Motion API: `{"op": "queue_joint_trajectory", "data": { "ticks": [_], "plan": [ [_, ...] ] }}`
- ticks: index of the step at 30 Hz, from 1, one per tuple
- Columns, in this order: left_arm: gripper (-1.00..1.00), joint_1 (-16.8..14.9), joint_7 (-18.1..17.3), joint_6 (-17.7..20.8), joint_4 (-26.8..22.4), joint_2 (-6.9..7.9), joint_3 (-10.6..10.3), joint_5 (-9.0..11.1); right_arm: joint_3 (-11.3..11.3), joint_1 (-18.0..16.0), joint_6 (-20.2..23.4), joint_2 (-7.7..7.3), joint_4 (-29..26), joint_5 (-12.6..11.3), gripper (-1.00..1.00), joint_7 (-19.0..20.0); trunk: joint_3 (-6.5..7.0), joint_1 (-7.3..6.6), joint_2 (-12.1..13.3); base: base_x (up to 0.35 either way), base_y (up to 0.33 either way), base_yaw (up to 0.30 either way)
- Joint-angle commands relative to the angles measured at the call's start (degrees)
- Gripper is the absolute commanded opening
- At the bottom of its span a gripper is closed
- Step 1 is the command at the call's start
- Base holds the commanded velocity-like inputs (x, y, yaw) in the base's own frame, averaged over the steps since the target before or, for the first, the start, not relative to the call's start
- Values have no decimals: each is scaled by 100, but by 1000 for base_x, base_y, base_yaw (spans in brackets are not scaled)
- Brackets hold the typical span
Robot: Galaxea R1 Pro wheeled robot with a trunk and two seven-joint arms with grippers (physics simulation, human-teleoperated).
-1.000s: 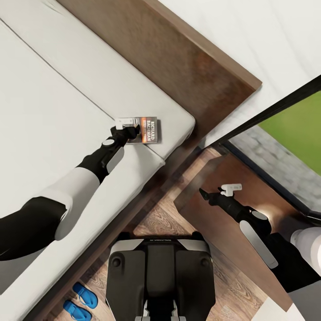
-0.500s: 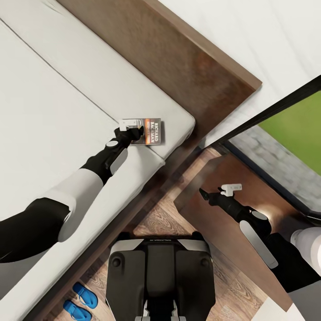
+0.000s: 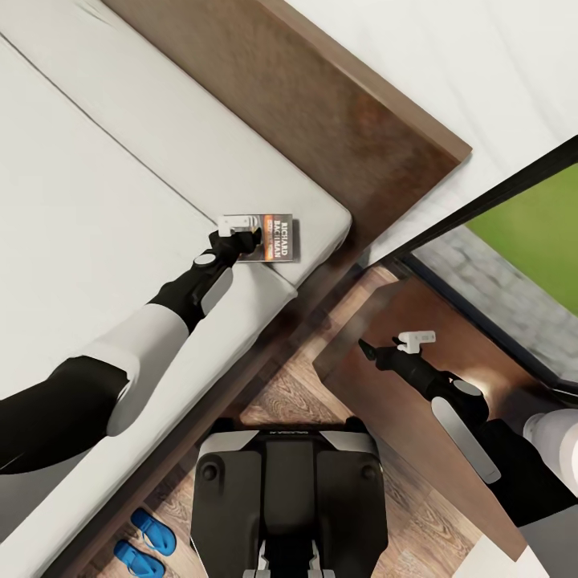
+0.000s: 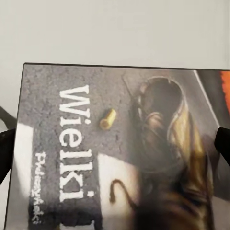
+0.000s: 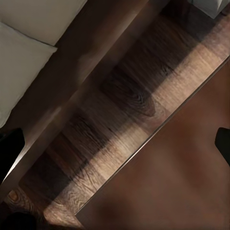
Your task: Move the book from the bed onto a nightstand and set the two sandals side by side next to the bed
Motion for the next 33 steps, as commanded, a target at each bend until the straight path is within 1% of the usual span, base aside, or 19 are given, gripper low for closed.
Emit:
{"op": "queue_joint_trajectory", "data": {
  "ticks": [1,6,16,33],
  "plan": [
    [100,-1,28,-18,340,2,-80,90,6,-2,19,-4,-6,-33,100,-9,-4,4,-4,0,0,0],
    [100,-1,28,-18,340,-1,-80,89,6,0,19,-3,-6,-33,100,-8,-4,4,-4,0,0,0],
    [100,-1,28,-18,340,-105,-80,88,0,-1,19,-3,-6,-33,100,-4,-4,4,-4,0,0,0],
    [100,3,28,-18,340,-123,-80,88,-3,0,19,-3,-6,-33,100,-4,-4,4,-4,0,0,0]
  ]
}}
